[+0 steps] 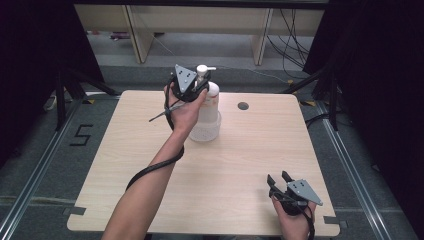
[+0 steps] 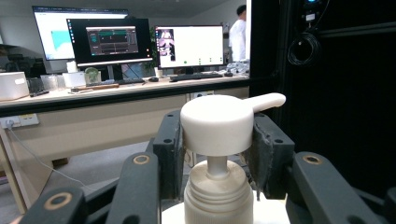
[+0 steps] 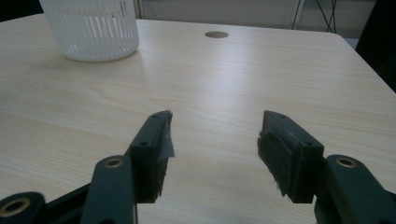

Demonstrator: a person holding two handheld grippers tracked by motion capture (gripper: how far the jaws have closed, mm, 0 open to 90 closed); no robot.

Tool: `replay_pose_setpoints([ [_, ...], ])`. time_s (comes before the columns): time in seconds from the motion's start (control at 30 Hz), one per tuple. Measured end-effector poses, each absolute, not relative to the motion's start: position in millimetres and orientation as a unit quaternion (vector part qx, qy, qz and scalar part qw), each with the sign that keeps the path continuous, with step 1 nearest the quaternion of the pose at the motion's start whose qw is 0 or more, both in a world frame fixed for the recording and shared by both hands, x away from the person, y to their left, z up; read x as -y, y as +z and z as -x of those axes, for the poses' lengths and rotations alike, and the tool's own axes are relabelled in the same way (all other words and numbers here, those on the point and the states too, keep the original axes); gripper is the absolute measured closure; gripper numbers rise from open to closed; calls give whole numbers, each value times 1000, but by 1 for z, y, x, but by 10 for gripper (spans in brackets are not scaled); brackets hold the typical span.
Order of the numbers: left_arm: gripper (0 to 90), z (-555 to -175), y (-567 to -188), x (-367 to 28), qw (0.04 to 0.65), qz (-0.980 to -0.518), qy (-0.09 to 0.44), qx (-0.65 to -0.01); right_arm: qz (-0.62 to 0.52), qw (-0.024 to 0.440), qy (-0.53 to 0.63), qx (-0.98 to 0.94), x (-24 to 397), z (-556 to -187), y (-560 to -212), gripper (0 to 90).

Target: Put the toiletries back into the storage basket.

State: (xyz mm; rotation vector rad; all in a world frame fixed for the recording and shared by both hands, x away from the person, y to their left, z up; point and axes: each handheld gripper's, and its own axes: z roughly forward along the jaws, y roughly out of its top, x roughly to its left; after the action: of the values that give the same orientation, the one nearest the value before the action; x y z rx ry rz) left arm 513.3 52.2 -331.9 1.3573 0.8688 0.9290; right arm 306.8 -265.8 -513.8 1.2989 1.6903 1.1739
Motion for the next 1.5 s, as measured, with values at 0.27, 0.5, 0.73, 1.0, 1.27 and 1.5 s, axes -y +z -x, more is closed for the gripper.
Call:
replay_pose_setpoints([
  [0.27,592,-516,-341,-52,589,-593,397,-379,-504,339,453,-652,265,-306,-513,442],
  [0.5,592,-517,-348,-52,585,-597,394,-383,-506,338,456,-649,265,-306,-513,441],
  [0.73,592,-518,-356,-51,579,-602,384,-393,-499,348,453,-651,266,-306,-513,441],
  [1.0,592,-520,-363,-51,575,-605,380,-398,-497,351,453,-651,266,-307,-513,441],
  [1.27,592,-521,-368,-50,569,-609,379,-401,-497,352,458,-648,265,-307,-514,440],
  [1.5,592,-520,-372,-49,567,-612,374,-405,-499,352,456,-647,265,-307,-513,441],
])
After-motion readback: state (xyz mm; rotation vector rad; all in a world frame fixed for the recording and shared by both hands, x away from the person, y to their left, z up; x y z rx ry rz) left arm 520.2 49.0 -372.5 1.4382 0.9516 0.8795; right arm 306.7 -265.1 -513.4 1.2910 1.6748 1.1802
